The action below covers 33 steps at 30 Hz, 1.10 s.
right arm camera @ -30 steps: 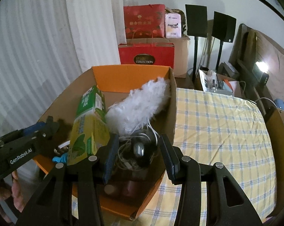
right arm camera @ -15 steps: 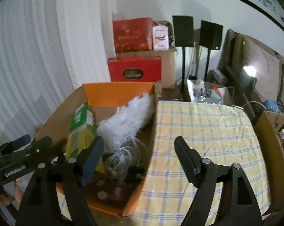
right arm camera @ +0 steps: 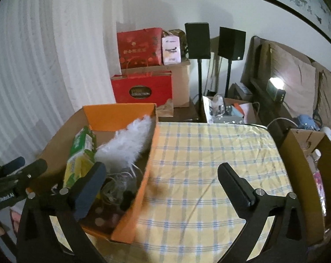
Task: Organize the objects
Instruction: 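Withdraw both tools from the orange box back over the table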
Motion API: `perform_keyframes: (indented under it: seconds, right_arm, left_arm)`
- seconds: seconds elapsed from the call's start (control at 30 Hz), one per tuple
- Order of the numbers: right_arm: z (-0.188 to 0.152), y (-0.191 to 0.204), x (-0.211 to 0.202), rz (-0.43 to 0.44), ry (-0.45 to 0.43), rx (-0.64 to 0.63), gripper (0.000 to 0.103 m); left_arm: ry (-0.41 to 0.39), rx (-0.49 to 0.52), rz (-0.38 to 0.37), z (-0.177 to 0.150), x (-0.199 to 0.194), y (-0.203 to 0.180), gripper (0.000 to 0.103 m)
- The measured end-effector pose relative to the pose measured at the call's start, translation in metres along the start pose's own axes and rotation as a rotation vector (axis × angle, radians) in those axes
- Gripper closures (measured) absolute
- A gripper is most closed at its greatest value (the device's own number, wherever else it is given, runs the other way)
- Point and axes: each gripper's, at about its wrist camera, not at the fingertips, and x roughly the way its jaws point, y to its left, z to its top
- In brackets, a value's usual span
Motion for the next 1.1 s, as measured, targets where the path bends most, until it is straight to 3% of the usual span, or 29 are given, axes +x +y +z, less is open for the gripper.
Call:
perform_keyframes:
  seconds: [0.63,1.1]
  right_arm:
    - [-0.006,-0.044,-0.03,-0.039,-0.016,0.034,0.0]
    - [-0.033,-0.07,-0.061,-0.073,-0.019,0.062,0.0]
  left_arm:
    - [-0.008,0.072,-0.026,-0.009,-0.019,-0.058,0.0]
    - [0.011,0.146,-0.005,-0.05,-0.042,-0.09,0.0]
